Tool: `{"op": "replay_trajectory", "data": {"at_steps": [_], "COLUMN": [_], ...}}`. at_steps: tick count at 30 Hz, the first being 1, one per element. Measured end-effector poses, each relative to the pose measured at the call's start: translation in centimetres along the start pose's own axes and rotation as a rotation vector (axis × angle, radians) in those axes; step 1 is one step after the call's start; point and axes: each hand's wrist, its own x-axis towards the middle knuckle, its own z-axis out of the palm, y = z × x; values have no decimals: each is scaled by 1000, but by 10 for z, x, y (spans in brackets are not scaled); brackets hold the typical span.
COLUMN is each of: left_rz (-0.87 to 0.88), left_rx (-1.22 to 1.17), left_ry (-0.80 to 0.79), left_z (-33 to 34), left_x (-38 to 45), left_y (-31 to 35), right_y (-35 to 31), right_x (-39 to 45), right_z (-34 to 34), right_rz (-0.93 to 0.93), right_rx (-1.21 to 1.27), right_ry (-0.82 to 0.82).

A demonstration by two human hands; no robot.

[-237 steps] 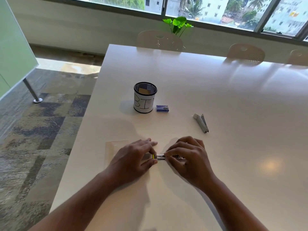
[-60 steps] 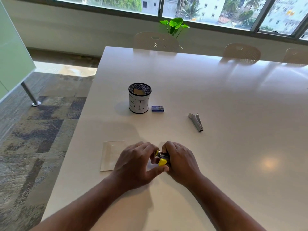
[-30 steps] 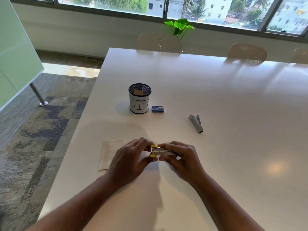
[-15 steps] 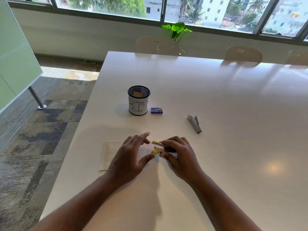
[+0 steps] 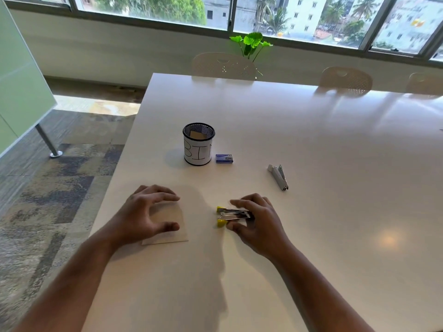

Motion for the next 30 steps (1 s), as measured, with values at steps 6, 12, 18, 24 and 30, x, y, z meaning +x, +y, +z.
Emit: {"op": "replay_trajectory", "data": {"at_steps": [6, 12, 18, 24, 30], "left_rz": [-32, -30, 14, -31, -53], "left_rx": [37, 58, -49, -10, 57], "left_ry": [-33, 1, 56, 105, 145], "left_z": [1, 16, 25, 29, 32], "left_x": [1, 6, 5, 5, 3], "left_y": [-7, 14, 24, 20, 18], "right_y": [-20, -53, -74, -73, -70], "right_x": [-2, 5, 33, 44, 41], "right_z": [5, 18, 28, 37, 34], "right_rz": [-117, -218, -203, -227, -229], "right_rx": [-39, -170, -341, -414, -342], "right_ry": [136, -50, -203, -260, -161]}}
